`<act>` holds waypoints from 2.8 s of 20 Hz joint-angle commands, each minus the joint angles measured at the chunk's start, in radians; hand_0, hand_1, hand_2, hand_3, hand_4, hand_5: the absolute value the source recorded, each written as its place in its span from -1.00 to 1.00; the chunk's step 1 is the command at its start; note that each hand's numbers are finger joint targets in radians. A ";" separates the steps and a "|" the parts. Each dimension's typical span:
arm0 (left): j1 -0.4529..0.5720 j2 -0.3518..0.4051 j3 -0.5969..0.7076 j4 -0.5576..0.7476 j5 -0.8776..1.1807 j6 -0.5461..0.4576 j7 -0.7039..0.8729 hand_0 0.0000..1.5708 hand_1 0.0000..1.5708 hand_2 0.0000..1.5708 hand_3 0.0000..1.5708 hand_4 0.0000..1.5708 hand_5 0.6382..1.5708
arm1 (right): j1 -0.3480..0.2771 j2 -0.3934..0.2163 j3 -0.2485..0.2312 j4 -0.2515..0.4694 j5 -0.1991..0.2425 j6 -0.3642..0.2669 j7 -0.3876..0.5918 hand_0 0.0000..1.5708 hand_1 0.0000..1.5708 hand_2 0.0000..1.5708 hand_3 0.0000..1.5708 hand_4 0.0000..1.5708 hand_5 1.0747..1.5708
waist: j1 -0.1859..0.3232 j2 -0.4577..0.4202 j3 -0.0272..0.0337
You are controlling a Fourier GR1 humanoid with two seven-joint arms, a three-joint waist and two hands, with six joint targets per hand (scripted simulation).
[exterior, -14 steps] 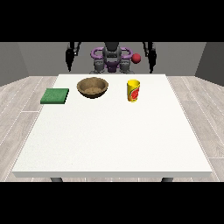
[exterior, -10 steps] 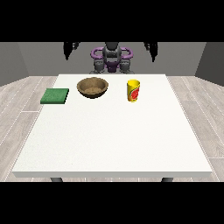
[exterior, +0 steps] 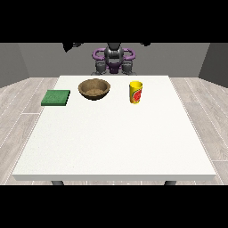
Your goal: Pick the cup and pour the ball into the bowl, then pick the bowl and place it on the pad
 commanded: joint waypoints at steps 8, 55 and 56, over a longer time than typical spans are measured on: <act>-0.162 0.037 0.070 0.053 -0.075 0.007 -0.099 -1.00 -1.00 -1.00 -1.00 -1.00 0.58 | -0.089 0.020 0.020 0.042 -0.005 0.052 -0.122 -1.00 -1.00 -1.00 -1.00 -1.00 0.97 | -0.036 0.234 -0.0005; -0.666 0.103 0.346 1.110 -0.329 0.469 -0.764 0.72 0.72 1.00 1.00 0.12 0.85 | -0.408 -0.322 -0.254 0.447 -0.186 0.378 -0.338 -1.00 -1.00 -1.00 -1.00 -1.00 0.94 | -0.244 0.531 -0.0008; -0.682 0.135 0.329 1.077 -0.343 0.447 -0.721 0.72 0.72 1.00 1.00 0.15 0.86 | -0.402 -0.342 -0.287 0.536 -0.186 0.397 -0.392 -1.00 -1.00 -1.00 -1.00 -1.00 0.94 | -0.203 0.522 0.0001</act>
